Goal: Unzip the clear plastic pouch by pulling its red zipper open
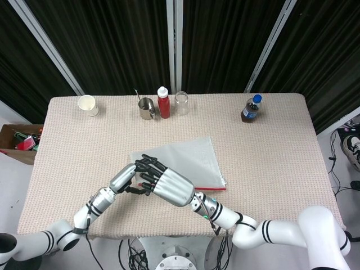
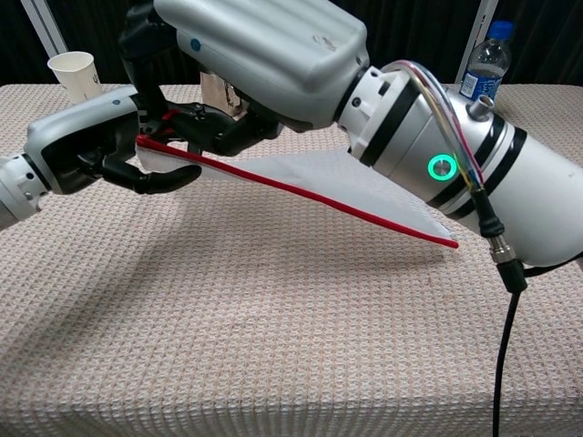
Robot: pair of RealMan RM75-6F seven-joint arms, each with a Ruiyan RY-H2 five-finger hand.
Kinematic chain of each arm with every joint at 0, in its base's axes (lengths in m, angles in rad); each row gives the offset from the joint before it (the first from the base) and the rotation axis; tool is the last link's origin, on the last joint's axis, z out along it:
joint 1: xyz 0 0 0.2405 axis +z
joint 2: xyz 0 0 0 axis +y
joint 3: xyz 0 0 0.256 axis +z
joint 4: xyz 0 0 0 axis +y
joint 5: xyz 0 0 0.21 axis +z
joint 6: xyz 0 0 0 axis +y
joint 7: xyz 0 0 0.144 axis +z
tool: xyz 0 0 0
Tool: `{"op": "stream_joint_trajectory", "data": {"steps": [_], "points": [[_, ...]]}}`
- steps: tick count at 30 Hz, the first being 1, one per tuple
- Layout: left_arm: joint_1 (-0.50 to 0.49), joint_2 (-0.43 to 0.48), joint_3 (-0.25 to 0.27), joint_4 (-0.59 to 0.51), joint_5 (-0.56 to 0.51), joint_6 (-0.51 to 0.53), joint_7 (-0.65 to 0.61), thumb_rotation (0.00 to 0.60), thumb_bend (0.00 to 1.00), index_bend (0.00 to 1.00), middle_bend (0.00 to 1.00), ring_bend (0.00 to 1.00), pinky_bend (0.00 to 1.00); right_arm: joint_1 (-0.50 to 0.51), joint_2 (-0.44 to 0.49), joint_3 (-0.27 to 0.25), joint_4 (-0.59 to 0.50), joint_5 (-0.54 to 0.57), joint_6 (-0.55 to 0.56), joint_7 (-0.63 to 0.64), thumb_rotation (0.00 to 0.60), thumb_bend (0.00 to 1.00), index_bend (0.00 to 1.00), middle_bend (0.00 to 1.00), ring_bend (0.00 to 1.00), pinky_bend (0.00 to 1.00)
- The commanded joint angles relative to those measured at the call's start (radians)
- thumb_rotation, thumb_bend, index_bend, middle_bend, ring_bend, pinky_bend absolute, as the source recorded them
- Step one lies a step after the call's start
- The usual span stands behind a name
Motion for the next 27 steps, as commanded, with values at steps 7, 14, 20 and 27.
{"op": "stream_joint_trajectory", "data": {"steps": [7, 14, 20, 27], "points": [[0.02, -0.003, 0.02, 0.025, 0.004, 0.049, -0.177, 0.6, 0.48, 0.65, 0.23, 0.11, 0.15, -0.043, -0.015, -0.034, 0.044, -0.042, 0.057, -0.036, 0.6, 0.52, 0.87, 0.33, 0.06, 0.0], [0.015, -0.001, 0.024, 0.033, 0.016, 0.073, -0.307, 0.6, 0.49, 0.65, 0.23, 0.11, 0.15, -0.051, -0.027, -0.036, 0.066, -0.055, 0.062, -0.048, 0.6, 0.52, 0.87, 0.31, 0.04, 0.0], [0.016, -0.004, 0.021, 0.051, 0.011, 0.085, -0.361, 0.6, 0.49, 0.65, 0.23, 0.11, 0.15, -0.064, -0.022, -0.044, 0.067, -0.065, 0.07, -0.055, 0.6, 0.52, 0.87, 0.31, 0.04, 0.0], [0.022, -0.007, 0.012, 0.074, -0.007, 0.09, -0.403, 0.6, 0.51, 0.65, 0.23, 0.11, 0.15, -0.096, 0.006, -0.065, 0.054, -0.072, 0.086, -0.067, 0.6, 0.52, 0.88, 0.3, 0.04, 0.0]]}}
